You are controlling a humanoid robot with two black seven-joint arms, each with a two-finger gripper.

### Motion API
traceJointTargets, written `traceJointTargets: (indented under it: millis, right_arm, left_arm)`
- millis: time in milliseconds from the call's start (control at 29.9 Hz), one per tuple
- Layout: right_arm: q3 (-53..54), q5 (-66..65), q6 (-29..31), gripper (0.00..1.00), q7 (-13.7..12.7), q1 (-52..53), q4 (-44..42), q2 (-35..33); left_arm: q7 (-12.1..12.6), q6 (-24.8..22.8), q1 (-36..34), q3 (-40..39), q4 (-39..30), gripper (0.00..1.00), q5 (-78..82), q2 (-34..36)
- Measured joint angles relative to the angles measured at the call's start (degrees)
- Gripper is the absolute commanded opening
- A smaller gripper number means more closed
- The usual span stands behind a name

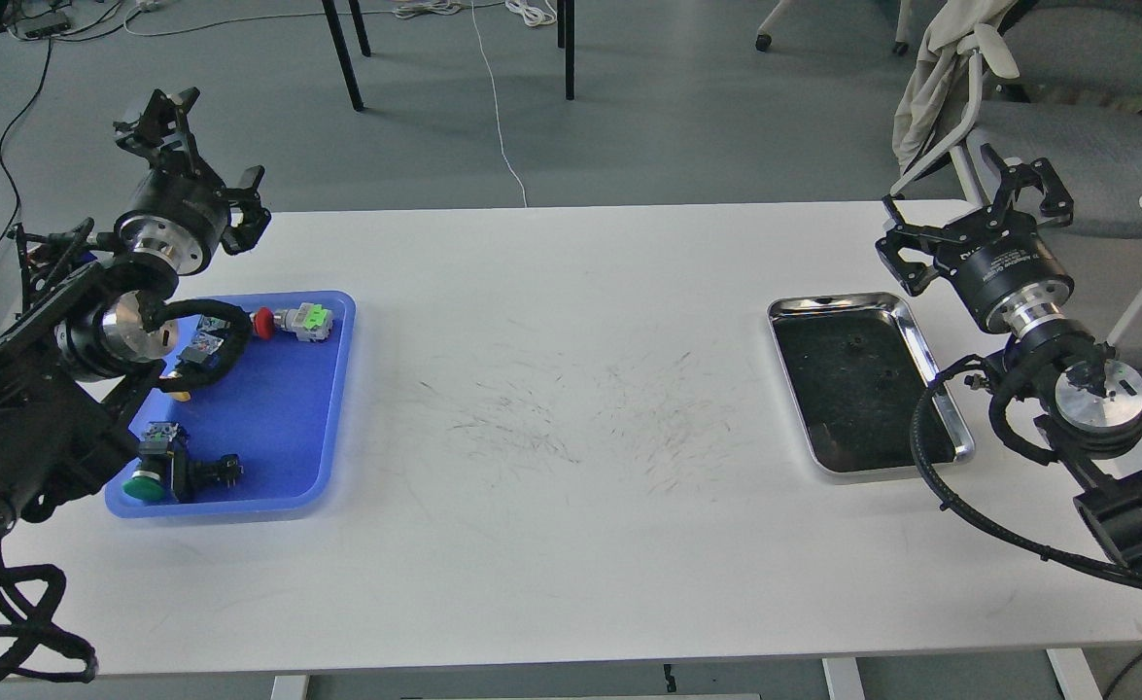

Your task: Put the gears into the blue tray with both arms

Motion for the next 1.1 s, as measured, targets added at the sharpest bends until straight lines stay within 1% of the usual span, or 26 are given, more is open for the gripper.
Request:
traceJointTargets:
  millis: [67,200,301,501,601,668,769,869,902,936,1002,1103]
  right_arm:
    - [0.02,0.0,0.07,0.99,-0.02,0.0,0.03,-0.05]
    - [-0.63,-0.05,0.1,0.99,-0.03,0.45,-0.36,-0.68]
    - [-3.4,-0.28,0.05,0.99,-0.03,2.52,-1.34,-2.34]
    - [-17.17,-0.4,-0.58,0.99,0.0,10.67,-2.29,-8.38]
    - [-24.26,-0.56,0.39,0.99,0.02,14.96,-1.72,-12.81]
    - [-29.41,-1.11,2.06,0.99,0.02,19.06,-1.67,-15.54]
    - [-39.09,-4.13,3.86,0.99,-0.15,27.19,-1.58,-17.0]
    - [-49.71,-9.73,4.5,0.99,-1.03,35.16,-1.08,-17.12]
    - [-52.59,-12.18,4.57,0.99,-1.61,37.19,-0.98,-17.05]
    - [-55.5,-15.37,4.57,0.99,-2.74,39.25,-0.83,-16.93]
    - [-59.49,-22.53,4.58,0.99,-6.64,42.43,-0.12,-16.76]
    - [-61.97,-33.61,4.64,0.99,-12.78,44.55,1.43,-16.61]
  left_arm:
    - [-0.72,0.21,0.06,-0.25,0.11,0.98,-0.31,-0.2]
    - [-3.23,0.29,0.07,0.1,0.11,0.98,-0.31,-0.32]
    - [-3.77,-0.02,0.07,0.31,-0.32,0.98,0.15,0.04]
    - [-3.89,0.05,-0.78,0.3,-0.57,0.98,0.24,0.13]
    - [-3.89,-0.08,-0.84,-0.35,-0.7,0.98,-0.4,0.13]
    - [-3.92,-0.03,-0.85,-0.55,-0.95,0.99,-0.56,0.1]
    - [-4.05,0.3,-0.89,-0.55,-1.09,0.99,-0.6,-0.21]
    - [-4.41,0.37,-0.91,-0.49,-1.1,0.99,-0.61,-0.26]
    - [-4.57,0.37,-0.91,-0.49,-1.21,0.99,-0.6,-0.22]
    - [-4.71,0.36,-0.91,-0.49,-1.53,0.98,-0.61,-0.13]
    - [-4.93,0.32,-0.87,-0.41,-2.19,0.98,-0.59,0.03]
    - [-5.33,0.33,-0.63,-0.28,-2.5,0.98,-0.55,0.17]
